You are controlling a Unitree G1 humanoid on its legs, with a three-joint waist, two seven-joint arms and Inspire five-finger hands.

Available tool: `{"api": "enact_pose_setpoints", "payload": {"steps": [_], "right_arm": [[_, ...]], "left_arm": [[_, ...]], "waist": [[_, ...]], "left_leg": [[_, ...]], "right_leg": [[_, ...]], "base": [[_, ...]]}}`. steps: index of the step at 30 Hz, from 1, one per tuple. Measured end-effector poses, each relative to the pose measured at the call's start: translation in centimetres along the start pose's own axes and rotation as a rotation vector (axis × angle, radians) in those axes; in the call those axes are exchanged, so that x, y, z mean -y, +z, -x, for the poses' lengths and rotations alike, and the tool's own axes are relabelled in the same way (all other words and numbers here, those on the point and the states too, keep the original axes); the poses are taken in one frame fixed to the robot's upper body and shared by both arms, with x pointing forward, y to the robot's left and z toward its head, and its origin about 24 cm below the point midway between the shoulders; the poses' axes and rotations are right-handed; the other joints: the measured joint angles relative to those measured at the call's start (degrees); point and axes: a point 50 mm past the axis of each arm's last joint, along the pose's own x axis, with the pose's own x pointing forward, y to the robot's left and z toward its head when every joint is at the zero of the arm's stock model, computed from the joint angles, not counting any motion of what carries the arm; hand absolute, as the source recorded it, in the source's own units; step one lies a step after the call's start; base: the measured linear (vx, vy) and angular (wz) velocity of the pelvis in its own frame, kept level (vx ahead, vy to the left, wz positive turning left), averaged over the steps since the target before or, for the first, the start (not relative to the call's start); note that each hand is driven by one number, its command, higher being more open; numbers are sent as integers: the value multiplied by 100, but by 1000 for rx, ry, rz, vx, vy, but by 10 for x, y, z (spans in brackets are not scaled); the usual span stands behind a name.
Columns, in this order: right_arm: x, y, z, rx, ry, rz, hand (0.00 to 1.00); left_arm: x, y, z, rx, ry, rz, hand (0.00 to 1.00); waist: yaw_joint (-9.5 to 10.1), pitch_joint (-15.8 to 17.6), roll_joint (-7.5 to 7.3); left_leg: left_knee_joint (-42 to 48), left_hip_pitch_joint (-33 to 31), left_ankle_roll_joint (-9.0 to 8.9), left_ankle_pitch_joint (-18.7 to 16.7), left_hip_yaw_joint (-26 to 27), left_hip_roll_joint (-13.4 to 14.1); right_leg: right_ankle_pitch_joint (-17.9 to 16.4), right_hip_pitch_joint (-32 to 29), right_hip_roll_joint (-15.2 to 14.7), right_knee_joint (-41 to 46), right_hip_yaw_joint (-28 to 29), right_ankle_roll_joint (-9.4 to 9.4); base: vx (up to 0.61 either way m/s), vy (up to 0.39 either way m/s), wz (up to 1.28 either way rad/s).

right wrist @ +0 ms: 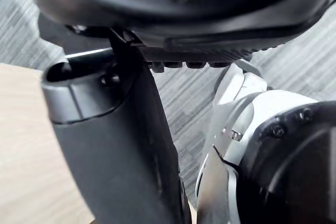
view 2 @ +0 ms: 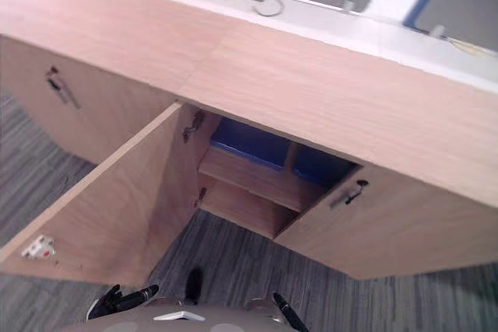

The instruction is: Walk over to the cabinet, pick up the folder, carry it to the office cabinet, place the folder inside the office cabinet, then close the office cabinet door

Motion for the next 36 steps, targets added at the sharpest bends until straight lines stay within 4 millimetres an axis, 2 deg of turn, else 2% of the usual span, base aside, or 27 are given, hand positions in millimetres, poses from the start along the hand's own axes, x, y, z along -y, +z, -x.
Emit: {"api": "enact_pose_setpoints", "payload": {"steps": [2, 3, 4, 5, 7, 9, 11, 13, 14, 16, 18, 19, 21, 22, 23, 24, 25, 26, 27, 28, 29, 30, 31, 33, 36], "right_arm": [[-1, -4, 0, -15, -1, 6, 100], [-4, -5, 0, -25, 9, 17, 100], [-7, -3, 0, -19, 21, 17, 100], [-11, -1, -1, -9, 37, 17, 100], [-9, 4, -1, 10, 36, -5, 100], [-7, 2, -1, 5, 21, -22, 100], [-7, -1, -1, 0, 14, -45, 100], [-12, 0, -1, 0, 22, -45, 100], [-18, 1, -2, 1, 37, -41, 100], [-24, 3, -3, 10, 52, -30, 100], [-28, 7, -3, 27, 63, 49, 100], [-29, 7, -3, 29, 64, 68, 100], [-32, 6, -3, 29, 69, 115, 100], [-32, 5, -3, 24, 69, 125, 100], [-31, 11, -3, 45, 67, 126, 100], [-25, 26, -4, 86, 53, 143, 100], [-23, 29, -4, 93, 45, 145, 100], [-21, 27, -4, 83, 36, 141, 100], [-22, 23, -4, 71, 39, 166, 100], [-27, 13, -3, 43, 55, 169, 100], [-28, 12, -4, 38, 56, 179, 100], [-23, 23, -5, 65, 24, 203, 100], [-19, 28, -6, 61, 7, 205, 100], [-18, 22, -5, 36, 2, 205, 100], [-20, 23, -6, 34, 8, 218, 100]], "left_arm": [[-6, -1, 0, -1, 27, 33, 100], [-9, -1, 0, -2, 50, 67, 100], [-9, -3, 1, -6, 63, 98, 100], [-7, -5, 1, -14, 68, 132, 100], [-6, -14, 3, -51, 89, 207, 100], [-8, -14, 3, -49, 95, 233, 100], [-10, -14, 3, -46, 105, 259, 100], [-10, -12, 3, -39, 105, 261, 100], [-10, -11, 2, -35, 106, 265, 100], [-10, -8, 2, -22, 104, 289, 100], [-7, -6, 2, -12, 103, 301, 100], [-6, -6, 2, -9, 105, 306, 100], [-9, -5, 2, -5, 116, 319, 100], [-8, 1, 1, 15, 121, 332, 100], [-6, -5, 3, 5, 135, 358, 100], [4, -13, 6, -20, 130, 392, 100], [4, -14, 6, -24, 129, 392, 100], [4, -13, 6, -21, 129, 383, 100], [2, -10, 5, -16, 129, 374, 100], [-6, -3, 2, 0, 147, 373, 100], [-9, -2, 2, 3, 154, 370, 100], [-5, -9, 3, -21, 156, 387, 100], [-1, -16, 5, -48, 153, 397, 100], [-2, -21, 6, -65, 156, 393, 100], [-4, -21, 5, -68, 149, 378, 100]], "waist": [[18, -50, -162], [39, -56, -268], [88, -71, -306], [160, -45, -308], [142, -45, -226], [153, -41, -276], [165, -24, -352], [184, -29, -337], [222, -24, -348], [337, 0, -342], [347, 48, -280], [341, 68, -254], [291, 70, -333], [307, 141, -402], [331, 186, -215], [308, 181, 61], [307, 155, 104], [314, 79, 110], [294, 50, 37], [165, -37, -355], [181, -19, -276], [222, -2, 9], [192, -11, 66], [211, -27, 38], [241, -25, 61]], "left_leg": [[-3, -70, -4, -1, -6, -98], [-3, -85, -17, 8, 63, -160], [-4, -93, -51, 17, 118, -160], [-4, -92, -149, 88, 147, -137], [-4, -79, -375, 269, 91, -25], [-4, -61, -452, 390, -36, -14], [-4, -80, -429, 438, -271, -75], [-1, -125, -437, 483, -495, -73], [0, -164, -439, 509, -624, -69], [7, -184, -422, 540, -796, -83], [-3, -203, -367, 483, -1057, -163], [0, -226, -293, 427, -883, -154], [97, -298, 74, -78, 593, -41], [1038, -600, 337, -310, 1665, 124], [1772, -782, 451, -517, 2306, 377], [2029, -816, 294, -811, 2346, 439], [1955, -814, 310, -793, 2221, 321], [1487, -744, 320, -693, 2070, 27], [1154, -662, 257, -756, 2244, -128], [1401, -777, 162, -1152, 3069, -156], [2054, -926, 403, -1312, 3326, 125], [2670, -1003, 260, -1604, 3525, 605], [2498, -870, 250, -1526, 3252, 360], [1763, -539, 339, -1186, 2968, 69], [782, -170, 382, -619, 2348, -192]], "right_leg": [[140, 62, -27, -519, -197, 111], [55, 157, -134, -730, -376, 188], [-34, 207, -166, -903, -475, 261], [-122, 237, -163, -1004, -536, 329], [-155, 368, -42, -1042, -759, 286], [-167, 559, 11, -1159, -992, 299], [-140, 736, 35, -1251, -1239, 343], [-31, 783, 102, -1207, -1402, 497], [41, 787, 142, -1195, -1462, 498], [123, 787, 170, -1106, -1561, 385], [149, 819, 129, -824, -1877, 342], [150, 848, 105, -793, -1959, 340], [279, 969, -58, -808, -2291, 131], [284, 1008, -271, -674, -2509, 107], [275, 1079, -299, -464, -2726, 105], [184, 1004, -308, -64, -2884, 86], [100, 958, -376, 11, -2878, 55], [-81, 931, -369, -342, -2841, -51], [-129, 966, -296, -828, -2853, -83], [-112, 1037, -437, -1564, -3163, -81], [-13, 1127, -442, -1640, -3421, 125], [22, 1216, -389, -1379, -3707, 332], [55, 1265, -478, -1212, -3903, 301], [293, 1314, -560, -1083, -4073, 283], [264, 1189, -478, -1131, -4372, 303]], "base": [[-20, -161, 63], [-22, -183, 28], [-45, -214, 6], [-52, -167, -1], [-18, -166, 28], [49, -136, 51], [94, -103, 72], [91, -63, 68], [42, -31, 57], [21, -22, 56], [-29, -9, 75], [-37, 13, 91], [-1, 84, 109], [76, 150, 107], [122, 178, 111], [101, 157, 87], [59, 181, 100], [11, 143, 95], [-17, 108, 135], [-25, 32, 118], [42, 6, 105], [123, 54, 85], [149, 96, 80], [115, 134, 85], [70, 61, 103]]}}
